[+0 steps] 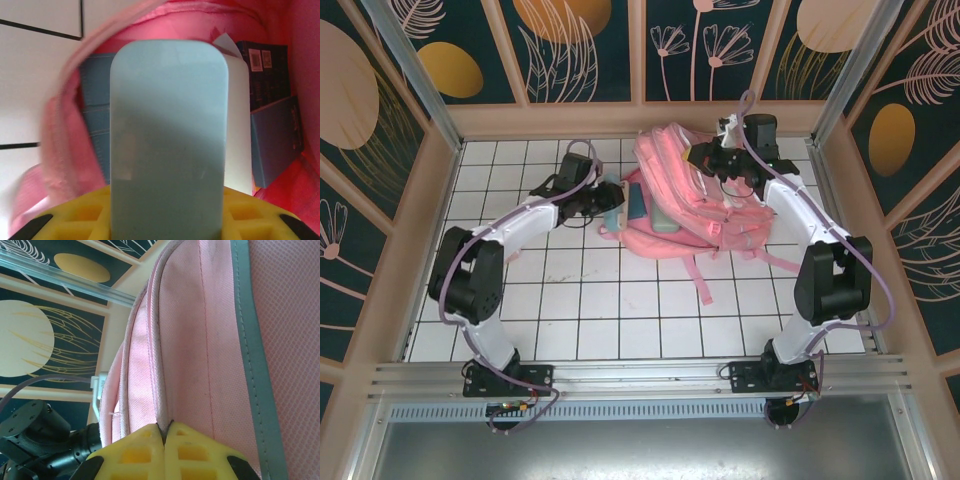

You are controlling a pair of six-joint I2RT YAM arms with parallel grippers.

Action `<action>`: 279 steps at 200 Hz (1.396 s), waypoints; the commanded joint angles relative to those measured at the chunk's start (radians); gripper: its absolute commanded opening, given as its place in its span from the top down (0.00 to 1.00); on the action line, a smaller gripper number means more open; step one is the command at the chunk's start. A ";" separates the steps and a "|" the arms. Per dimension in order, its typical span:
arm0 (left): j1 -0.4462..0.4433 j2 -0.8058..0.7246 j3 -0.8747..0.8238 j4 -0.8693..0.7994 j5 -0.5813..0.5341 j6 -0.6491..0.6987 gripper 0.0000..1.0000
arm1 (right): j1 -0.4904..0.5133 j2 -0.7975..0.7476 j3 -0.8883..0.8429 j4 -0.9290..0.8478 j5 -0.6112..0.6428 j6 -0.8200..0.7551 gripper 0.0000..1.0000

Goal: Pack the student bag

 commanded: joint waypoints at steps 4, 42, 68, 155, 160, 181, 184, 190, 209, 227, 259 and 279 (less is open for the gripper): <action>-0.028 0.055 0.069 0.088 0.025 -0.064 0.87 | -0.009 -0.074 0.017 0.109 -0.062 0.029 1.00; -0.035 0.162 0.161 0.062 -0.012 -0.082 0.87 | -0.009 -0.080 0.007 0.119 -0.061 0.043 1.00; -0.043 0.226 0.223 0.023 -0.039 -0.073 0.87 | -0.008 -0.086 0.000 0.113 -0.056 0.040 1.00; -0.154 0.320 0.329 -0.059 -0.081 -0.049 0.87 | -0.008 -0.083 -0.010 0.111 -0.048 0.035 1.00; -0.161 0.317 0.326 -0.055 -0.077 -0.050 0.86 | -0.009 -0.084 -0.012 0.113 -0.048 0.035 1.00; -0.181 0.312 0.314 -0.047 -0.075 -0.060 0.86 | -0.009 -0.082 -0.015 0.115 -0.048 0.037 1.00; -0.181 0.312 0.314 -0.048 -0.079 -0.059 0.86 | -0.008 -0.082 -0.016 0.117 -0.048 0.037 1.00; -0.181 0.309 0.309 -0.052 -0.088 -0.061 0.86 | -0.009 -0.082 -0.016 0.116 -0.048 0.037 1.00; -0.181 0.300 0.292 -0.064 -0.144 -0.050 0.86 | -0.008 -0.087 -0.019 0.115 -0.046 0.036 1.00; -0.181 0.310 0.315 -0.131 -0.239 -0.032 0.86 | -0.009 -0.092 -0.024 0.110 -0.043 0.031 1.00; -0.176 0.337 0.379 -0.268 -0.413 0.006 0.87 | -0.008 -0.107 -0.031 0.099 -0.034 0.022 1.00; -0.172 0.345 0.393 -0.295 -0.446 0.021 0.86 | -0.009 -0.115 -0.038 0.099 -0.033 0.022 1.00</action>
